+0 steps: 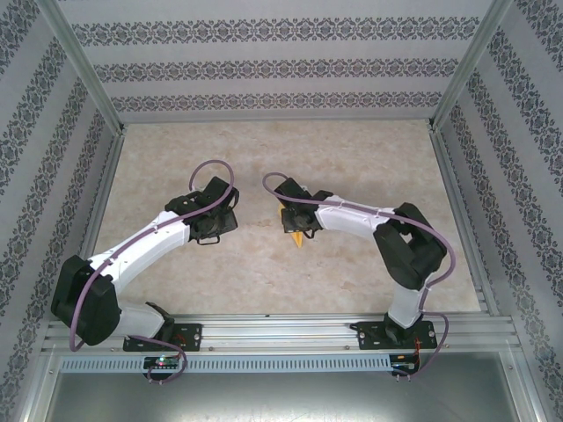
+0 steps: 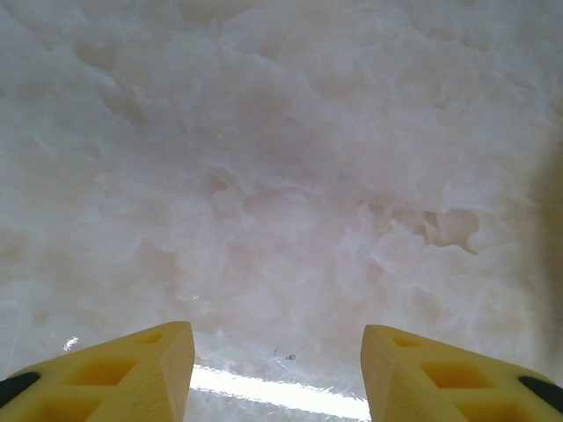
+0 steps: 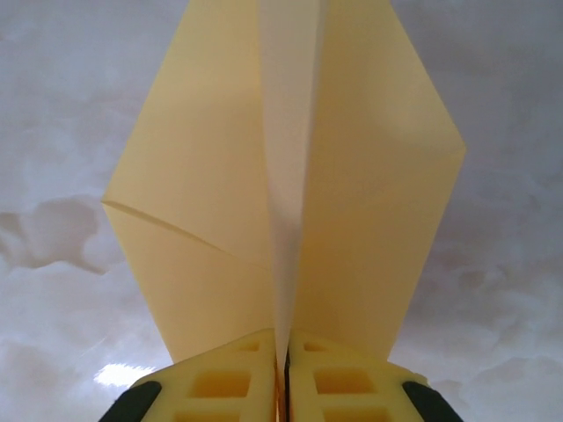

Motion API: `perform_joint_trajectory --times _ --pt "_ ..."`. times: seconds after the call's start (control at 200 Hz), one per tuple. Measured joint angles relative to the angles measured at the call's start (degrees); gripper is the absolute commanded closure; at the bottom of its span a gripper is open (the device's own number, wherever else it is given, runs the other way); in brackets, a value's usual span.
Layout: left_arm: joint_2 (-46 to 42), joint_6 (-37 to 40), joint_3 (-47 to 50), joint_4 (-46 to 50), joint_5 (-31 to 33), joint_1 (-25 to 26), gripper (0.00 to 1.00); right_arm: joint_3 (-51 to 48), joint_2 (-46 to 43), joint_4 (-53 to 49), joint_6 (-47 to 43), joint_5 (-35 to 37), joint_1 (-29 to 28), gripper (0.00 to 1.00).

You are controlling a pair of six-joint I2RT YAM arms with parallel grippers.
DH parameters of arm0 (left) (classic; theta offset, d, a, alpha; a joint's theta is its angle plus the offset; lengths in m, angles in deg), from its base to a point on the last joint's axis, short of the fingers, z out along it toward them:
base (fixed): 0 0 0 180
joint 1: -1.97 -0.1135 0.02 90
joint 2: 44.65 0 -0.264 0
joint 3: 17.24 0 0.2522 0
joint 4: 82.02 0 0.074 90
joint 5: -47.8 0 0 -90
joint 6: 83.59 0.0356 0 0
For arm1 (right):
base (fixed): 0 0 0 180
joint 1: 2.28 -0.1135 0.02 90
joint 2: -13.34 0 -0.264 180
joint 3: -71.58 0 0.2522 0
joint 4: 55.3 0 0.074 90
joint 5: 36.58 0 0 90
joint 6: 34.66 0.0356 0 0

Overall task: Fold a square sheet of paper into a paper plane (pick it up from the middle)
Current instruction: Move a paper plane to the center of the table, then reset both arms

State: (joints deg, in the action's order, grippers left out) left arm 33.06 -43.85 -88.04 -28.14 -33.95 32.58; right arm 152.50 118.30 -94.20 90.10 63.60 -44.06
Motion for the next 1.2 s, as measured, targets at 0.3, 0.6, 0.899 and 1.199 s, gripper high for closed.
perform_joint_trajectory --times 0.3,0.6,0.899,1.199 --pt "-0.59 0.02 0.52 -0.04 -0.02 -0.76 0.46 -0.04 3.52 -0.04 2.89 -0.20 0.00 0.76" --pt "-0.59 0.04 0.98 -0.07 0.24 -1.11 0.45 0.57 4.20 -0.37 3.93 -0.48 0.00 0.72" --pt "-1.92 1.66 0.59 -0.02 5.84 -1.16 0.31 -0.17 -11.13 -3.61 2.27 3.98 0.07 0.32" --pt "-10.25 9.73 1.16 -3.17 25.90 -8.55 0.00 -16.52 -35.21 9.18 -11.32 23.63 13.70 0.03"
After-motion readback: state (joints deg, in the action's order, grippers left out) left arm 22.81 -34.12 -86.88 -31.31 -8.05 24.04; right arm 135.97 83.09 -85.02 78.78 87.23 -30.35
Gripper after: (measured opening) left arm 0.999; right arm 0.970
